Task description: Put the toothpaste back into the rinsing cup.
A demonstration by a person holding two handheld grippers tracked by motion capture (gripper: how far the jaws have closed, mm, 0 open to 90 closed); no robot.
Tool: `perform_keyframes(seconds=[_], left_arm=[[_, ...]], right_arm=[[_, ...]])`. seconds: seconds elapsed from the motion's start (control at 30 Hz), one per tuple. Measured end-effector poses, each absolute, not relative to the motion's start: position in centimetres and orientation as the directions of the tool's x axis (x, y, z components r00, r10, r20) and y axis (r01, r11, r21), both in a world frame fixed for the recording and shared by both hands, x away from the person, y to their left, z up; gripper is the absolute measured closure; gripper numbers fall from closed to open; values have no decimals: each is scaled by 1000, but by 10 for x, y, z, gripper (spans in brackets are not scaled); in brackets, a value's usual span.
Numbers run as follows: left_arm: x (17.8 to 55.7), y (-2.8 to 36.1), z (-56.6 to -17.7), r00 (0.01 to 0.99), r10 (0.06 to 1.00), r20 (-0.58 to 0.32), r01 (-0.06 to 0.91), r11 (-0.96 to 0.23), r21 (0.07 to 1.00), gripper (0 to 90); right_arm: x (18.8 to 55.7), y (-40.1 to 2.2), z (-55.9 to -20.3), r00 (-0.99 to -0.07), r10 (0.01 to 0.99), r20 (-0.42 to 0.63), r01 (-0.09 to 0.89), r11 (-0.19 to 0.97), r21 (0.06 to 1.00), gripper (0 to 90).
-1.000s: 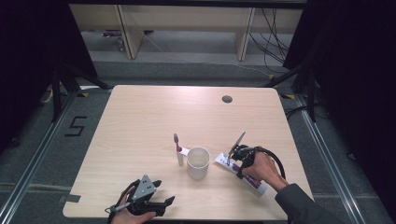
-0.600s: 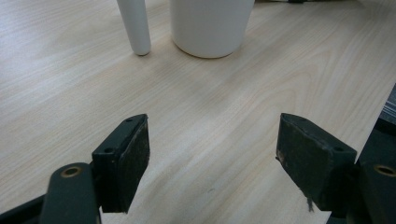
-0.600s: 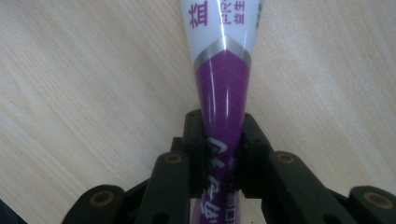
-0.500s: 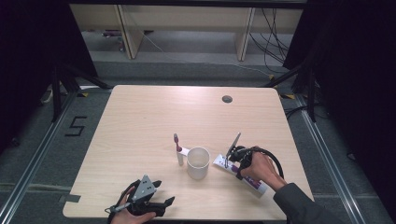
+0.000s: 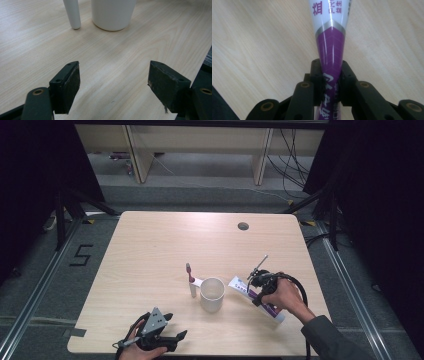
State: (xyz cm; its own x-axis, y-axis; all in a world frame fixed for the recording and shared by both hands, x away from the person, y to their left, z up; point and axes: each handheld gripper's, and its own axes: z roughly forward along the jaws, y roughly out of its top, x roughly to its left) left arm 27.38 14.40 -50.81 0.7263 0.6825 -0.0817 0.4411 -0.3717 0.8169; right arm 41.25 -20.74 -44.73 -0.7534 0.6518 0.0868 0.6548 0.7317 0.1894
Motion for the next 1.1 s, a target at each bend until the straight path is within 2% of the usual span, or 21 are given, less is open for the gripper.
perform_keyframes(seconds=[0.1, 0.27, 0.6, 0.77, 0.83, 0.93, 0.97, 1.07, 1.1], left_arm=[[274, 144, -508, 726, 683, -84, 444, -371, 816, 256], [275, 146, -508, 727, 683, -66, 439, -390, 809, 256], [275, 145, -508, 717, 692, -85, 447, -362, 818, 256], [275, 146, -507, 718, 690, -89, 447, -359, 819, 256], [274, 146, -508, 721, 687, -88, 443, -360, 821, 256], [275, 146, -507, 718, 690, -87, 445, -360, 820, 256], [275, 146, -507, 717, 691, -89, 446, -358, 820, 256], [274, 146, -508, 719, 689, -87, 445, -361, 820, 256], [274, 146, -508, 719, 689, -87, 445, -361, 820, 256]], right_arm=[[414, -213, -437, -752, 651, 101, 651, 712, 263, 773], [417, -219, -424, -750, 653, 104, 644, 686, 338, 773], [422, -219, -394, -714, 692, 109, 650, 597, 471, 774], [426, -217, -380, -731, 674, 104, 604, 569, 558, 774], [426, -215, -375, -710, 696, 111, 608, 526, 595, 774], [427, -214, -371, -728, 678, 106, 581, 527, 620, 774], [428, -212, -369, -725, 681, 104, 553, 485, 677, 774], [428, -207, -365, -719, 684, 128, 550, 447, 706, 774], [429, -206, -365, -733, 671, 113, 523, 449, 724, 774]])
